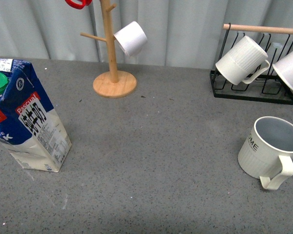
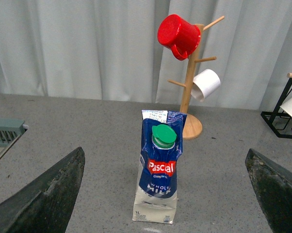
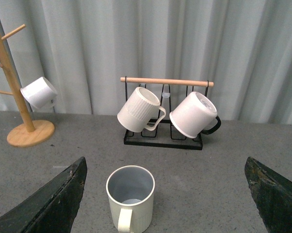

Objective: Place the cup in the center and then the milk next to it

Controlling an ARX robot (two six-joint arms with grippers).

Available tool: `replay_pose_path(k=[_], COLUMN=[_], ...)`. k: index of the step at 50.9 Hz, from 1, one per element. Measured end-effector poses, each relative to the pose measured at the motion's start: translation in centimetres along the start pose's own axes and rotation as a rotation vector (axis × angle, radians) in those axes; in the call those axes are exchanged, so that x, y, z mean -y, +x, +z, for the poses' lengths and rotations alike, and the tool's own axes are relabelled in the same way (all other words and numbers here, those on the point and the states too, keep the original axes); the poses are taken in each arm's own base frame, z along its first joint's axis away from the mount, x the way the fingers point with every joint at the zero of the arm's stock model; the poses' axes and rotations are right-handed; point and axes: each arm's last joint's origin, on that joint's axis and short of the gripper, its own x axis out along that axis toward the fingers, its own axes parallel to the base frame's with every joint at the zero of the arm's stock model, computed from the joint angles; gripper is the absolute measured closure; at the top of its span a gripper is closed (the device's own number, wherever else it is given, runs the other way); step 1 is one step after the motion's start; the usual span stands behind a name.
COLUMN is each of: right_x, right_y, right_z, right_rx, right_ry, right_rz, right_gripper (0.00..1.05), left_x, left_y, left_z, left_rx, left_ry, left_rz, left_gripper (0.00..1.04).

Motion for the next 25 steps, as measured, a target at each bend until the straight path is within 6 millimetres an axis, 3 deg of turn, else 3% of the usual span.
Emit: replay_pose_path(k=[25], right_x=[0.00], right_y=[0.00], right_z=[0.01], right_rx=[0.000], right_ry=[0.000], right_rz=[0.000], right_gripper=[0.09], left_x=[0.00], left_y=[0.00], left_z=[0.00], left_rx=[0.000], left_ry=[0.000], left_rz=[0.000], left_gripper=[0.07])
